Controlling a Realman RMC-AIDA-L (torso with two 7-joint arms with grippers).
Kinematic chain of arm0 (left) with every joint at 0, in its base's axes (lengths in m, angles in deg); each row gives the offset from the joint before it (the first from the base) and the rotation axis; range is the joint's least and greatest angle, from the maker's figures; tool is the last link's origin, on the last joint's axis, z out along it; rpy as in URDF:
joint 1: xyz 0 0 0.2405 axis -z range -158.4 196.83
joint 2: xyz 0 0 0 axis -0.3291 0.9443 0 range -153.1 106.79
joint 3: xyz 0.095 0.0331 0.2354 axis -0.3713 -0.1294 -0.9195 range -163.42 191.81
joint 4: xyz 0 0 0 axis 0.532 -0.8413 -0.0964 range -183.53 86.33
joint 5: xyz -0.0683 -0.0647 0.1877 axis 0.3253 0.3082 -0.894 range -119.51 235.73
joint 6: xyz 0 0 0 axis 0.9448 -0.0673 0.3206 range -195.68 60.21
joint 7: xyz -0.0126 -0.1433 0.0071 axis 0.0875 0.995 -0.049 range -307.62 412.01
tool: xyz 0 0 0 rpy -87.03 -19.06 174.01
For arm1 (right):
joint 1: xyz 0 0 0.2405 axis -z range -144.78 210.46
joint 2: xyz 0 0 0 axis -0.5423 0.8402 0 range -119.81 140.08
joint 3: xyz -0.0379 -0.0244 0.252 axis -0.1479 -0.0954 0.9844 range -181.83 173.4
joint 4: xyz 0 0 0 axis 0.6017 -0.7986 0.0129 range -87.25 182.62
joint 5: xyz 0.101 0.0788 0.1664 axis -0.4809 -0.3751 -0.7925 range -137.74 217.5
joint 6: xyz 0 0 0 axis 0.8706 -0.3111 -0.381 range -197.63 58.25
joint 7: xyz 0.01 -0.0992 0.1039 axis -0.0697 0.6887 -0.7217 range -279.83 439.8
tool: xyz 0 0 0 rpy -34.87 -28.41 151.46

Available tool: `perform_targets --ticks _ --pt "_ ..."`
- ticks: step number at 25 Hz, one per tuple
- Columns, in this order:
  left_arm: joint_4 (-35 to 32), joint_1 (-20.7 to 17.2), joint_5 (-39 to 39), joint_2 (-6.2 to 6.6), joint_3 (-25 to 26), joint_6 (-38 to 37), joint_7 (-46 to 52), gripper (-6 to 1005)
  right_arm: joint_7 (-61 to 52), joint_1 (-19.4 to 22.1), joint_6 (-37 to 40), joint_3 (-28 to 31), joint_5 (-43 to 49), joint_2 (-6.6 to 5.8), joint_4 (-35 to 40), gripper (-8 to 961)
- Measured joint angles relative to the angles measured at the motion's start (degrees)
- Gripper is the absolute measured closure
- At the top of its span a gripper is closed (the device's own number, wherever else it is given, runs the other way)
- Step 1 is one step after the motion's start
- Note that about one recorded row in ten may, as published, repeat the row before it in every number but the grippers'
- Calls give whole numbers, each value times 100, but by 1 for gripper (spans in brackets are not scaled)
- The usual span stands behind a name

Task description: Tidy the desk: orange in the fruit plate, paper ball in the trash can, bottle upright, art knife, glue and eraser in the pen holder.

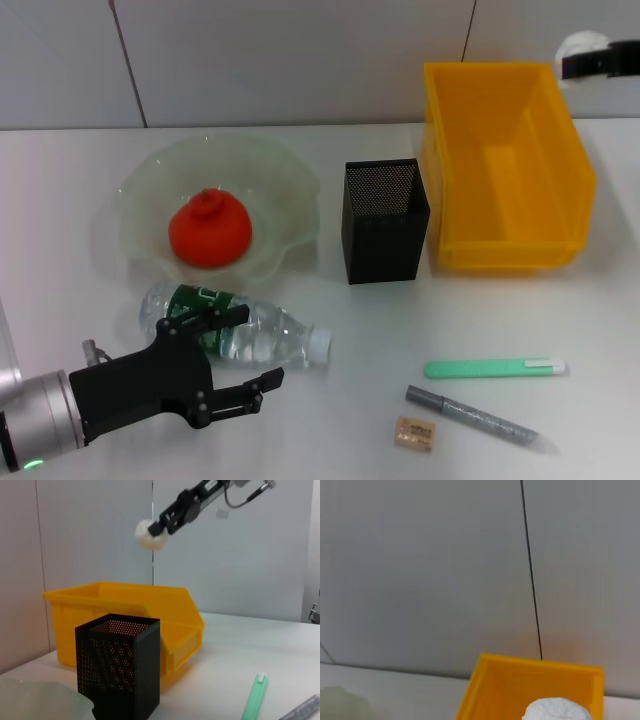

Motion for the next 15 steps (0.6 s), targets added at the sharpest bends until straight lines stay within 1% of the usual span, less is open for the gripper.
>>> perform_targets --ticks 1,5,10,15 --pt "0 0 0 0 0 0 0 153 0 0 0 0 0 0 0 315" --pt "0 10 0 0 -17 0 0 153 160 -144 -254 -48 10 -13 540 307" --pt "0 8 0 0 -33 0 0 153 271 -321 -518 -376 45 -27 1060 298" --pt "0 -2 0 0 -32 0 0 153 274 -349 -601 -473 62 -32 1196 288"
